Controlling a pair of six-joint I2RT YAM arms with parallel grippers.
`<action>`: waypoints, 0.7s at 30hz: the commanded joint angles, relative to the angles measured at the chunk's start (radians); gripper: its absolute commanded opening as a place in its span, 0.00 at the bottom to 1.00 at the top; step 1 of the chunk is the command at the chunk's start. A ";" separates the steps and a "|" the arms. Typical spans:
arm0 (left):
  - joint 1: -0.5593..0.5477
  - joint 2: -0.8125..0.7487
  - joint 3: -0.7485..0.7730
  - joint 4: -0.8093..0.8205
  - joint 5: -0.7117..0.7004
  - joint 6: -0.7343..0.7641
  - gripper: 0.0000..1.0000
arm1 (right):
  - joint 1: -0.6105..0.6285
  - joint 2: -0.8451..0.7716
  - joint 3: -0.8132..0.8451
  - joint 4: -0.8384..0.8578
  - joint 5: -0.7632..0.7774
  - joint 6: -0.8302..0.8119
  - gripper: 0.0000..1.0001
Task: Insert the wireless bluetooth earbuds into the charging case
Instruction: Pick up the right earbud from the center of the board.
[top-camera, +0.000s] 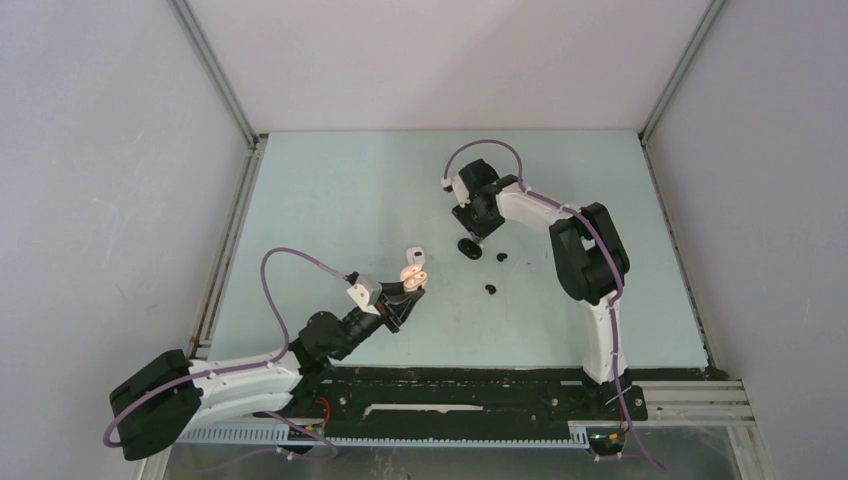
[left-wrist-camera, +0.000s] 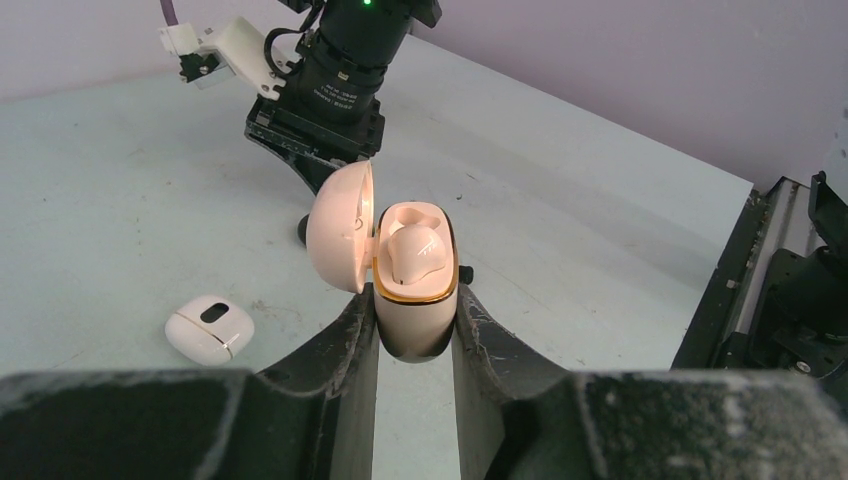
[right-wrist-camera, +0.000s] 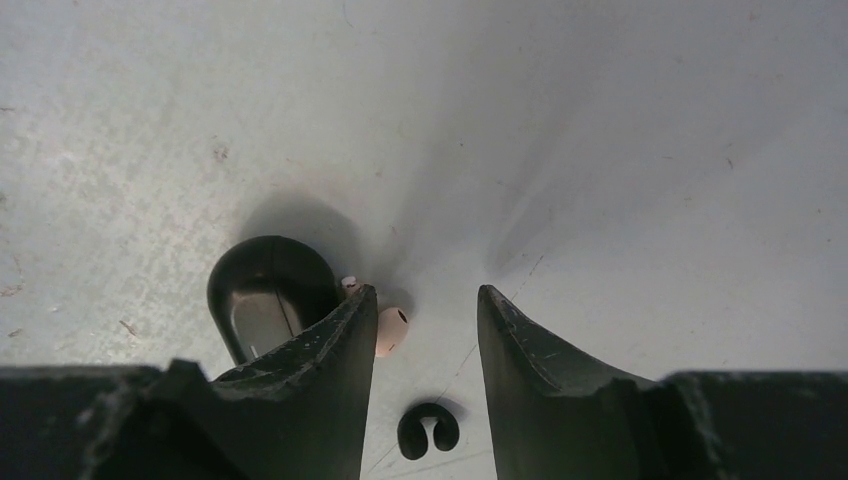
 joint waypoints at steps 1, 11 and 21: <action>-0.001 -0.026 0.013 0.008 0.002 0.001 0.00 | -0.008 -0.051 -0.025 0.001 0.006 -0.021 0.44; -0.001 -0.021 0.021 0.009 0.008 -0.001 0.00 | -0.010 -0.116 -0.083 -0.014 -0.065 0.003 0.39; -0.001 -0.024 0.022 0.002 0.009 -0.001 0.00 | -0.010 -0.104 -0.103 -0.051 -0.088 0.013 0.40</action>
